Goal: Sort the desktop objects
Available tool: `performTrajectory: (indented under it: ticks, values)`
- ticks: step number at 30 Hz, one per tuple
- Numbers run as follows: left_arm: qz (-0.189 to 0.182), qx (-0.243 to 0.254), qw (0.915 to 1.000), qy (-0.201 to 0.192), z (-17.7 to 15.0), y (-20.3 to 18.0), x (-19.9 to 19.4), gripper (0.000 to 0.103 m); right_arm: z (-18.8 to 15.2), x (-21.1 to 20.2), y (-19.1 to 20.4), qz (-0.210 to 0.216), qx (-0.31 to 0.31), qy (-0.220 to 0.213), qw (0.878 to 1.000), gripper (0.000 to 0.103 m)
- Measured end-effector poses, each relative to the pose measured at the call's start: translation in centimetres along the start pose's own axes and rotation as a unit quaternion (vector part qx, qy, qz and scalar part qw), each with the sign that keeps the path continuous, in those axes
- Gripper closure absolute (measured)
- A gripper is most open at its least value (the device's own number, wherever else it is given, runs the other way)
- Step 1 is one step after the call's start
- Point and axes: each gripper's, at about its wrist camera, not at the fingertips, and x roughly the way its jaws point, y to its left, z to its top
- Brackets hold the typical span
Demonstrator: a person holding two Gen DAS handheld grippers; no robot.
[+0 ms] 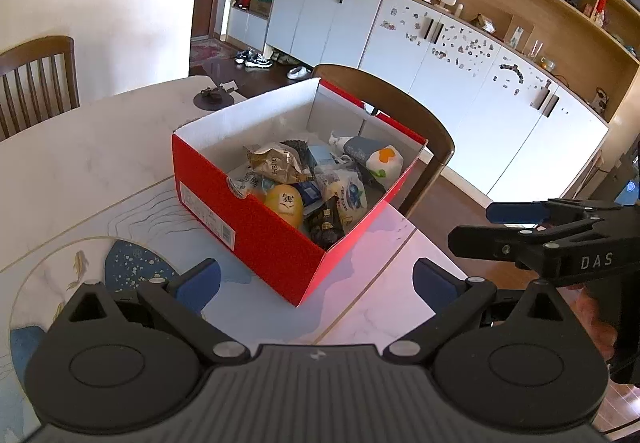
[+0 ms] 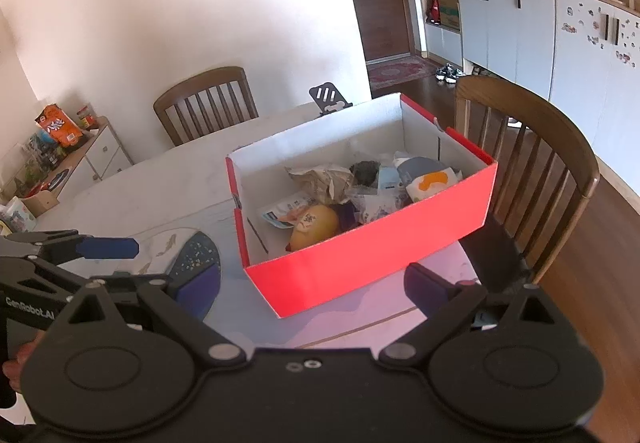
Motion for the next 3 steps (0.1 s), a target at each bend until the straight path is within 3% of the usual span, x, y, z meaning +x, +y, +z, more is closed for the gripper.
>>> performTrajectory:
  ticks: [3]
  values:
    - [-0.001,0.000,1.0000,0.000,-0.09,0.07,-0.13,0.000,-0.18,-0.01,-0.05,-0.003,0.004,0.001,1.000,0.004]
